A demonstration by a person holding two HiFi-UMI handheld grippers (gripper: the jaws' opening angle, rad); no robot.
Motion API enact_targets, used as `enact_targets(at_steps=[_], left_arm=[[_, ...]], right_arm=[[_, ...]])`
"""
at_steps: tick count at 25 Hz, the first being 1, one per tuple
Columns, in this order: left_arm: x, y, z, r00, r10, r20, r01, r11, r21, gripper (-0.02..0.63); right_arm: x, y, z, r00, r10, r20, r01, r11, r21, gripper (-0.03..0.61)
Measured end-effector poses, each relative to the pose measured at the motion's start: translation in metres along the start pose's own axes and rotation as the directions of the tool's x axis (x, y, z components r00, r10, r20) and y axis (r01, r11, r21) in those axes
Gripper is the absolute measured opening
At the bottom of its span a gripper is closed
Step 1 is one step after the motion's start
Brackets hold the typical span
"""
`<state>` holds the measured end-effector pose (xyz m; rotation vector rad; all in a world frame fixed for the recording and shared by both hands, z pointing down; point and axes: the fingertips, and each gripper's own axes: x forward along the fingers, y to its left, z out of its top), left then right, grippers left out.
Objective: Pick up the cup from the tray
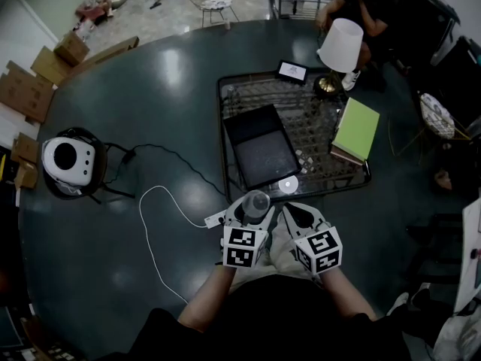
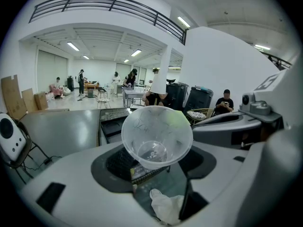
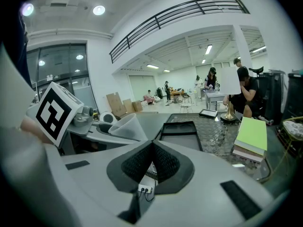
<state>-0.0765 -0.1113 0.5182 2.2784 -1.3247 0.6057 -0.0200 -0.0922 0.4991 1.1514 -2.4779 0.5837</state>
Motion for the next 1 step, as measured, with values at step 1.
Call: enact_targets(at_steps=[1], left_arm=[[0.0009,-0.0005,-0.0002,1.000,-0.001,-0.001,0.001,1.000,-0.001,0.285]], right_arm=[[0.0000,-0.0007,-0.0001,1.000,0.000,-0.001,0.000,1.000,-0.001,0.011]])
